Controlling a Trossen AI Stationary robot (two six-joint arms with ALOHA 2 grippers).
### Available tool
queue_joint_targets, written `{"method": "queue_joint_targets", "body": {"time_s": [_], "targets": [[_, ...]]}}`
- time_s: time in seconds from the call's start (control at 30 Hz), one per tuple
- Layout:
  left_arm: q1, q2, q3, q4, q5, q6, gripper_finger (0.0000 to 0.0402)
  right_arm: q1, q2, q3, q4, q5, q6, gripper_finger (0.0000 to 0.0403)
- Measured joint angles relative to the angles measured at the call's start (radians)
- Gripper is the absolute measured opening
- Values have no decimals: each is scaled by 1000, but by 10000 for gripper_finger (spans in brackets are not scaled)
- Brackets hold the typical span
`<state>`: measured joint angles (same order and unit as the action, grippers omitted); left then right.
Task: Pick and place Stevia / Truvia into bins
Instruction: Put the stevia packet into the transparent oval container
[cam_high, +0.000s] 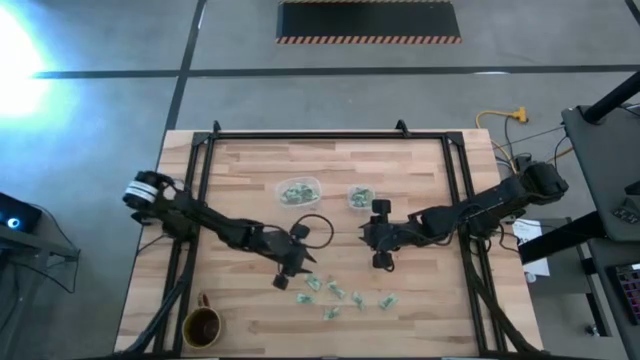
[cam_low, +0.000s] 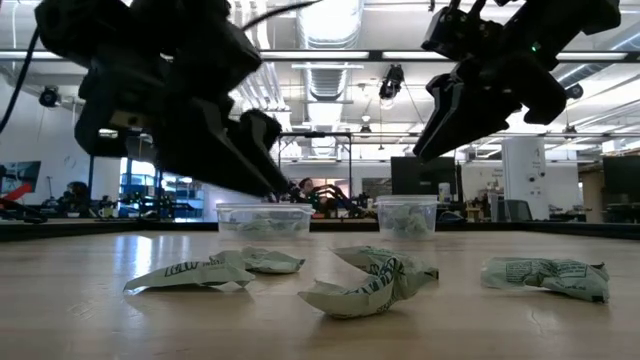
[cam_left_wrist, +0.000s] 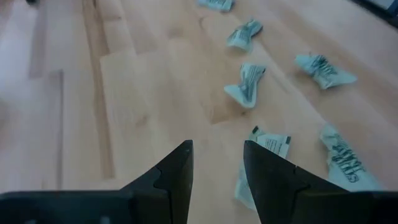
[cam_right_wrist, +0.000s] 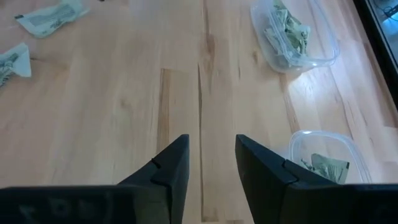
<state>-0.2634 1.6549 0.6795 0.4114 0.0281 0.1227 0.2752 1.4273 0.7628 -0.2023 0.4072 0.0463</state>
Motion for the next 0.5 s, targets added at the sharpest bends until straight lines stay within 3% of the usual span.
{"method": "queue_joint_targets", "body": {"time_s": [0.3, 0.5], "targets": [[2, 73, 19, 0, 5, -67, 125, 2, 0, 0, -4, 1, 6, 109], [2, 73, 19, -1, 74, -93, 125, 2, 0, 0, -4, 0, 5, 103]]}}
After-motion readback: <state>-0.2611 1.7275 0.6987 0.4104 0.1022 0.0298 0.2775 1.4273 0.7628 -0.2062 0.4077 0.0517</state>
